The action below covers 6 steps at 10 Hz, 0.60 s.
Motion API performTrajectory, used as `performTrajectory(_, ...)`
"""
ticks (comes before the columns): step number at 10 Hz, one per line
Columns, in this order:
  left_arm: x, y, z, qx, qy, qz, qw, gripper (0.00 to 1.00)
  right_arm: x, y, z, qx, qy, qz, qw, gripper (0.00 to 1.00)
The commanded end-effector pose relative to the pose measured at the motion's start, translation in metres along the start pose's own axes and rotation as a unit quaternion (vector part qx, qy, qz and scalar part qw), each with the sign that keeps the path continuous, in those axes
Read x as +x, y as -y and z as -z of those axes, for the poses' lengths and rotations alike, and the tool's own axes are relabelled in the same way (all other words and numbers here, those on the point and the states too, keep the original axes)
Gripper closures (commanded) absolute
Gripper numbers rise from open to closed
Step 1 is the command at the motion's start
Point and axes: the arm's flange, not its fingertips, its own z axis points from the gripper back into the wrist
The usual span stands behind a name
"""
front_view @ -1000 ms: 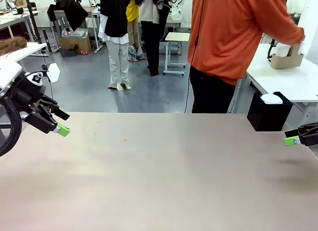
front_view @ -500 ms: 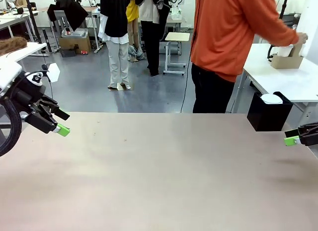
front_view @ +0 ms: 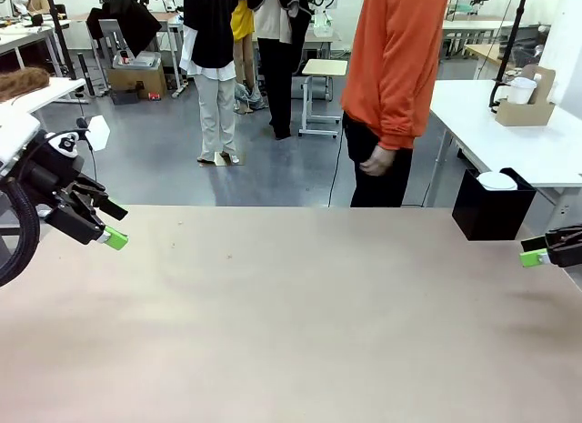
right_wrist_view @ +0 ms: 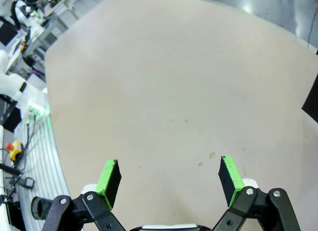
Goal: Pour a drink into a cup and package it in a carrier.
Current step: Insert the held 600 ml Paper Cup into the Cup Carrier.
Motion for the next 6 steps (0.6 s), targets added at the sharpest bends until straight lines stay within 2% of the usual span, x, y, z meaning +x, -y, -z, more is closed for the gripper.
performTrajectory(1,0.0012,-0.0014,0.0010,0.000,0.009,-0.003,1.000,0.00,-0.0009,0.0007,-0.0007,-0.002,-0.002,-0.003,1.000,0.00)
performTrajectory(6,0.0012,-0.0014,0.0010,0.000,0.009,-0.003,1.000,0.00,-0.0009,0.0007,-0.0007,-0.002,-0.002,-0.003,1.000,0.00)
